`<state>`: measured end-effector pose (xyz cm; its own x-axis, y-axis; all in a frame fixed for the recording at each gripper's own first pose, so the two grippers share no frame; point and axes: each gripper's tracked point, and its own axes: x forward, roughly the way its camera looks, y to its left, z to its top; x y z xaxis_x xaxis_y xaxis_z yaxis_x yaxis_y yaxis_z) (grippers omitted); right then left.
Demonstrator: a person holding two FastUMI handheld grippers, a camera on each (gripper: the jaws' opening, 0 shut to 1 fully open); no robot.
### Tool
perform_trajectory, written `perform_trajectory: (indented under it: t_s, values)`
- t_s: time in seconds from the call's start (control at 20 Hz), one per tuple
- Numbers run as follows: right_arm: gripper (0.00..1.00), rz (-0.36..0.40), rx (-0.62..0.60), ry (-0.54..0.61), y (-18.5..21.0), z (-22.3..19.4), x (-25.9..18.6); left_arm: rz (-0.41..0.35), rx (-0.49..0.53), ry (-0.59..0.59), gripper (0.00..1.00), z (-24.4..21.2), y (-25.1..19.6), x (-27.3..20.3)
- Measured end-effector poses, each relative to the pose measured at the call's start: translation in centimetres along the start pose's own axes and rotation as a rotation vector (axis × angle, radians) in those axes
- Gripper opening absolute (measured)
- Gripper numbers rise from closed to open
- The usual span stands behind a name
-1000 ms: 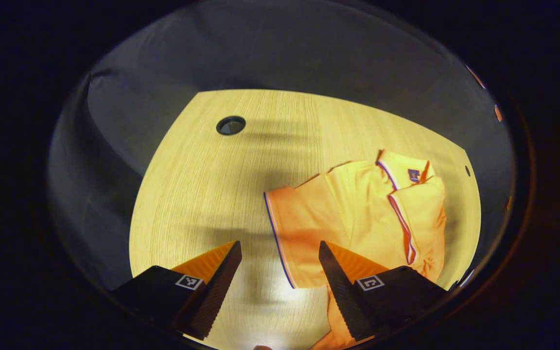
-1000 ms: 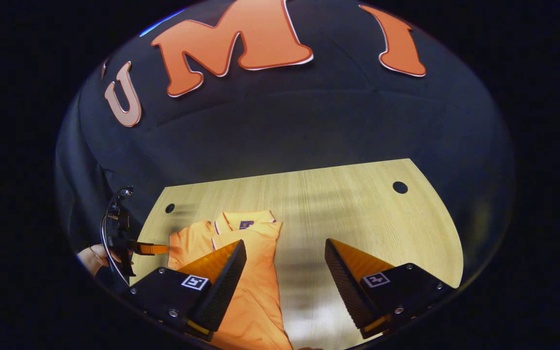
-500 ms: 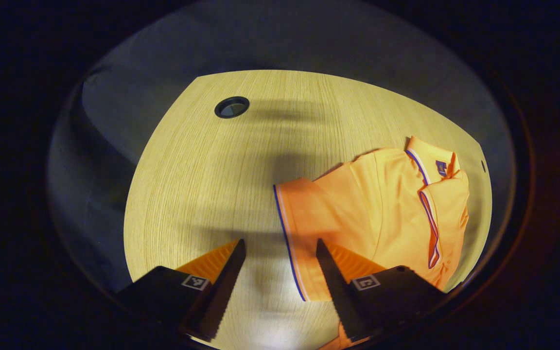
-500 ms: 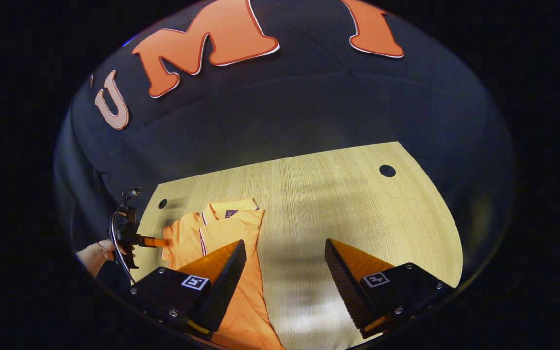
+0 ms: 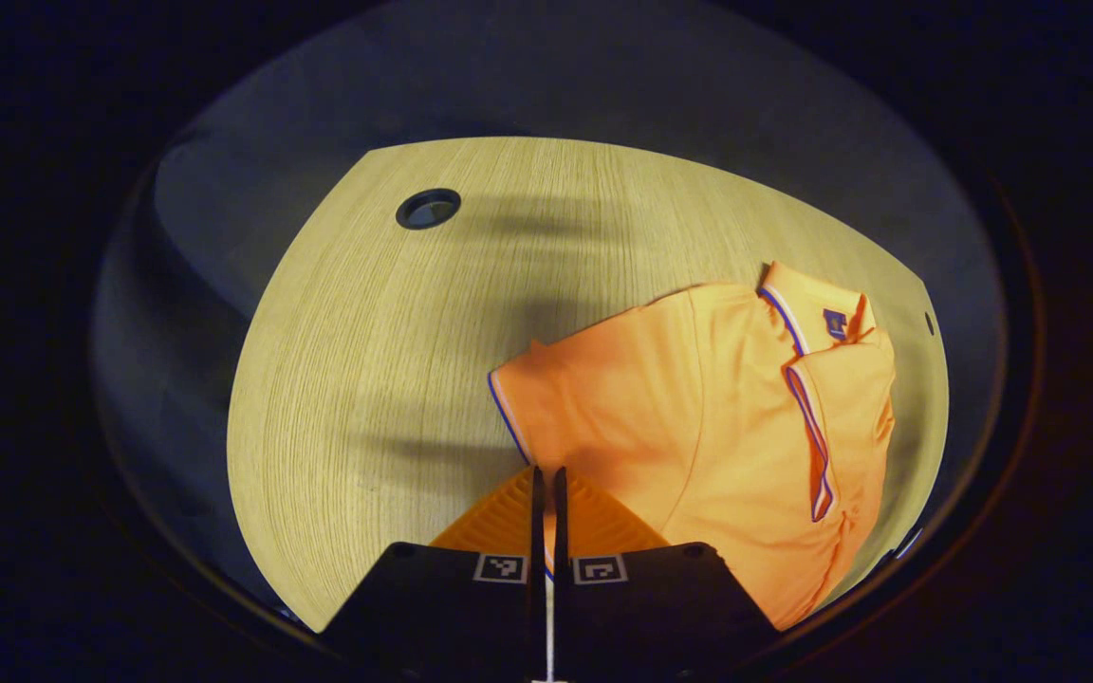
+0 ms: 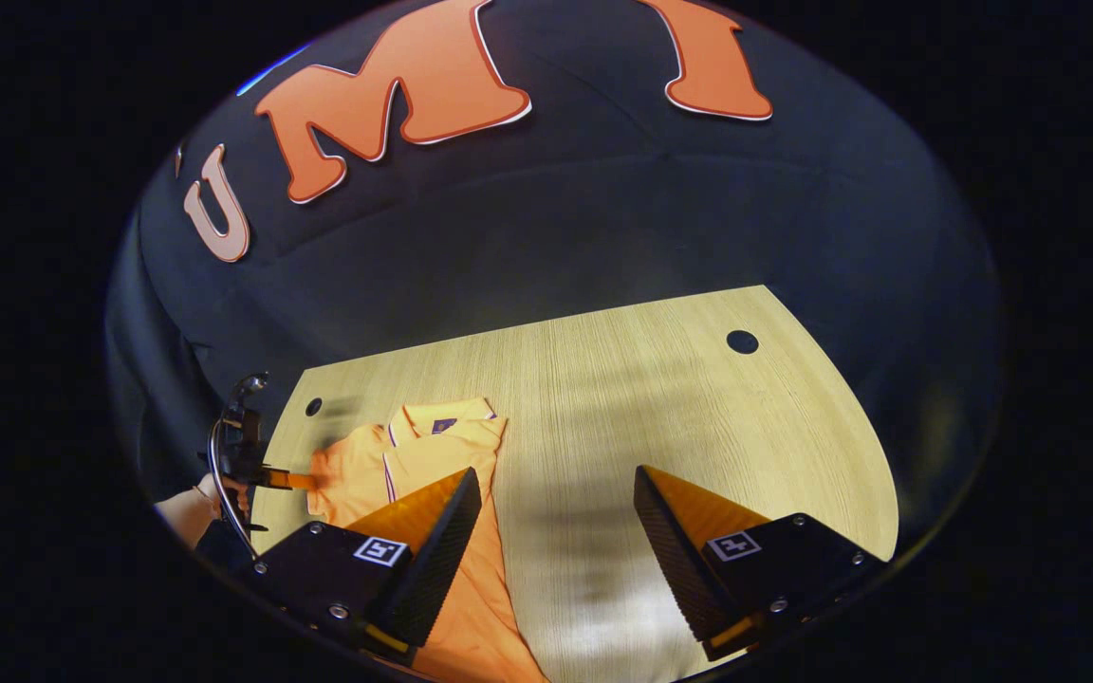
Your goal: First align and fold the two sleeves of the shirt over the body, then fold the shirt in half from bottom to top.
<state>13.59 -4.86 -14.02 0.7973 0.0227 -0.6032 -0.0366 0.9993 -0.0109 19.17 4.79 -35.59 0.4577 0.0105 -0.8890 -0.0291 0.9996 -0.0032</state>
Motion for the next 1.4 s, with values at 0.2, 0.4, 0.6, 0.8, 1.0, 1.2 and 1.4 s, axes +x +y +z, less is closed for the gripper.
perform_trajectory:
  t_s: [0.2, 0.4, 0.6, 0.8, 1.0, 1.2, 1.4]
  values:
    - [0.99, 0.01, 0.005, -0.017, 0.3, 0.3, -0.8, -0.058, 0.069, -0.078, 0.03, 1.7, -3.0, -3.7]
    - [0.99, 0.015, -0.001, -0.038, 0.0, 0.5, -2.0, -0.161, 0.067, -0.13, 0.02, 3.3, -8.3, -7.3]
    - [0.99, 0.02, 0.02, -0.064, -1.0, 0.8, -3.3, -0.264, 0.079, -0.132, 0.03, 3.2, -14.6, -9.4]
    - [0.99, 0.008, 0.034, -0.072, -2.7, 0.5, -4.2, -0.316, 0.117, -0.111, 0.02, 3.0, -19.7, -9.8]
    - [0.99, -0.016, 0.067, -0.08, -4.9, 0.0, -5.0, -0.339, 0.17, -0.068, 0.02, 1.8, -24.7, -8.4]
    - [0.99, -0.045, 0.092, -0.067, -7.2, -1.1, -5.2, -0.31, 0.21, -0.024, 0.03, 0.7, -27.3, -6.4]
    - [0.99, -0.05, 0.104, -0.053, -8.1, -1.8, -5.2, -0.256, 0.189, 0.014, 0.03, -0.3, -28.3, -5.0]
